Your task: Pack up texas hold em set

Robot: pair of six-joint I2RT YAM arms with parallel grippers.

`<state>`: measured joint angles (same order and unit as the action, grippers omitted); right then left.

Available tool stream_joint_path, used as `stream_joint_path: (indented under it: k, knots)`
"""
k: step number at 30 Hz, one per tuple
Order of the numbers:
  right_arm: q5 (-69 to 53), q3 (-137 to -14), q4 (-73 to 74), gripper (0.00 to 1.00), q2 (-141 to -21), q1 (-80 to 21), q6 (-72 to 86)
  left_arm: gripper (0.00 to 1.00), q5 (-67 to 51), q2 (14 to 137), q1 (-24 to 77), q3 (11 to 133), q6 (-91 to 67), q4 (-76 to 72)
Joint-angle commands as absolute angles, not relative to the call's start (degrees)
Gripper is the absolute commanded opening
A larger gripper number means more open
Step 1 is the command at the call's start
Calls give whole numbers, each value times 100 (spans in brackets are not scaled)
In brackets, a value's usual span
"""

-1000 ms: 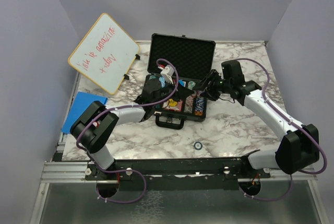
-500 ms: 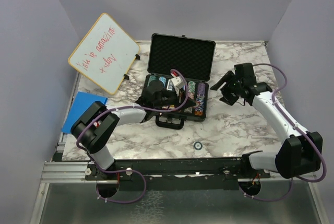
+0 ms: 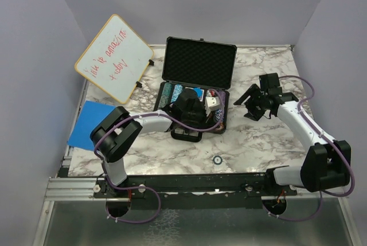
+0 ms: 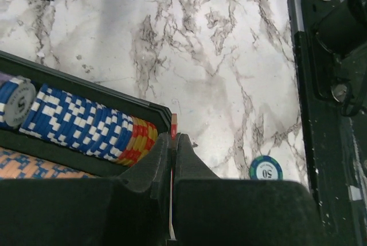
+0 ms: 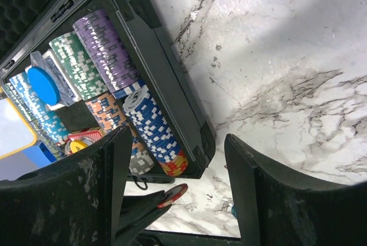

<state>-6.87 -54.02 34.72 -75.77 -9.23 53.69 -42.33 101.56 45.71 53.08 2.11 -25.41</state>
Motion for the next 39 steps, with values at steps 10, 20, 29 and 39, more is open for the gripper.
stream_joint_path:
  k: [10, 20, 29, 39]
  knots:
    - [-1079, -5385, 3307, 71, -7873, -739, 5082, 0, -2950, 10288, 4638, 5995, 1439, -1278]
    - [-1358, -5435, 3110, 70, -8179, -730, 5045, 19, -2783, 10362, 4735, 6133, 1965, -1235]
    - [-1103, -5715, 3427, 68, -8038, -729, 4480, 43, -2751, 10160, 4780, 6372, 2022, -844]
    - [-314, -5684, 4542, 69, -7520, -1146, 3422, 50, -2027, 9262, 4308, 6187, 735, -1301]
